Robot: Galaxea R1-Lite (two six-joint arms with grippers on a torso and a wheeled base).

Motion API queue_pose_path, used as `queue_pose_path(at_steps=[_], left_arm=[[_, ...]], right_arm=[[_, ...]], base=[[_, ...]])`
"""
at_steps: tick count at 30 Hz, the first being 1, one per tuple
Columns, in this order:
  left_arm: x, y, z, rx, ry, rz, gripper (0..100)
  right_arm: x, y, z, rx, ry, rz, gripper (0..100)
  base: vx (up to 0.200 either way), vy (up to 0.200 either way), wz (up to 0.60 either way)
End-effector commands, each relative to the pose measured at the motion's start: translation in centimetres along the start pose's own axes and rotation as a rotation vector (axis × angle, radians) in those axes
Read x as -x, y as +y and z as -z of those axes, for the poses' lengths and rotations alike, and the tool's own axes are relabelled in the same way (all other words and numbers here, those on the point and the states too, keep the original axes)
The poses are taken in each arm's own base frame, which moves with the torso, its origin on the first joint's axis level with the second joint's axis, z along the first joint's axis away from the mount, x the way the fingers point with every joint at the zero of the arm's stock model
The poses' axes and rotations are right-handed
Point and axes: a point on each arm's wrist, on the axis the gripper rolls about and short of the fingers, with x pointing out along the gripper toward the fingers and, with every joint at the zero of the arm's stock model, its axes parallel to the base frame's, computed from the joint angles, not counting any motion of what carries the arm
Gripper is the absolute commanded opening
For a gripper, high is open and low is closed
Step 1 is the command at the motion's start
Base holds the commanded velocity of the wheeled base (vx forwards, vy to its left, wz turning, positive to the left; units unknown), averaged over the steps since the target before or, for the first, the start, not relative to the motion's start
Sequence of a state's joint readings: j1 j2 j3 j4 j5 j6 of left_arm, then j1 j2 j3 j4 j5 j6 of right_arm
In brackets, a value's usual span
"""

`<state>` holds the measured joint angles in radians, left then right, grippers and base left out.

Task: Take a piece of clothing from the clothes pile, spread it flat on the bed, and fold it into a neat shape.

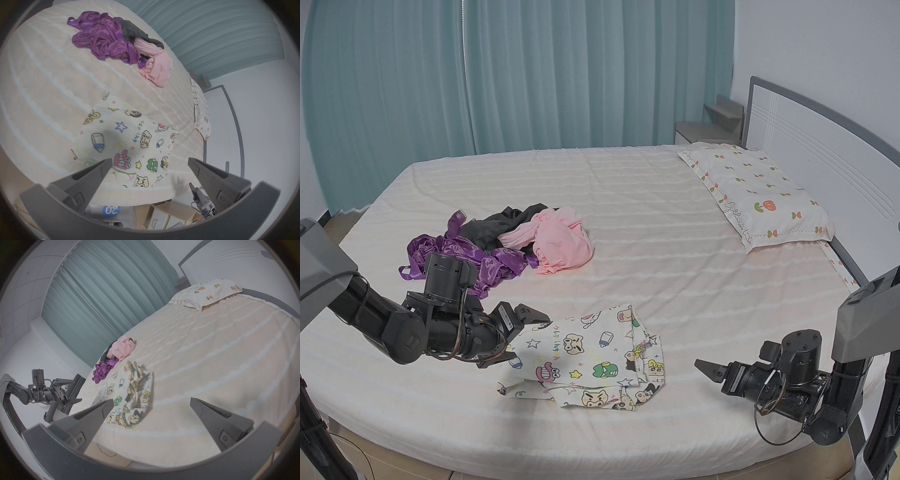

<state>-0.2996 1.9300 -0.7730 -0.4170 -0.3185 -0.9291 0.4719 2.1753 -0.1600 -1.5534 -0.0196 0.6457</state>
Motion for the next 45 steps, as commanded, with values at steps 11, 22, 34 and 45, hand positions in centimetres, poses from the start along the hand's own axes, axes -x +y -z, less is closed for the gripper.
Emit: queue_pose_path(at_steps=[11, 22, 34, 45], left_arm=[[-0.4, 1.1, -0.2, 0.024, 0.009, -0.028, 100], [-0.2, 1.5, -0.7, 0.036, 0.032, 0.013, 100], [-0.5, 1.9, -0.8, 0.034, 0.023, 0.017, 100], [-0.6, 2.1, -0.9, 0.039, 0.019, 0.008, 100]], right_arm=[[-4.8, -1.2, 0.9, 0.077, -0.002, 0.011, 100], [-7.8, -1.6, 1.7, 0.09, 0.049, -0.032, 100], [-8.7, -1.1, 1.9, 0.123, 0.103, -0.073, 100], [-8.2, -1.1, 1.7, 0.128, 0.146, -0.084, 0]], base=[[0.0, 0.073, 0.0], [0.0, 0.0, 0.0], [0.0, 0.0, 0.0], [0.0, 0.0, 0.0]])
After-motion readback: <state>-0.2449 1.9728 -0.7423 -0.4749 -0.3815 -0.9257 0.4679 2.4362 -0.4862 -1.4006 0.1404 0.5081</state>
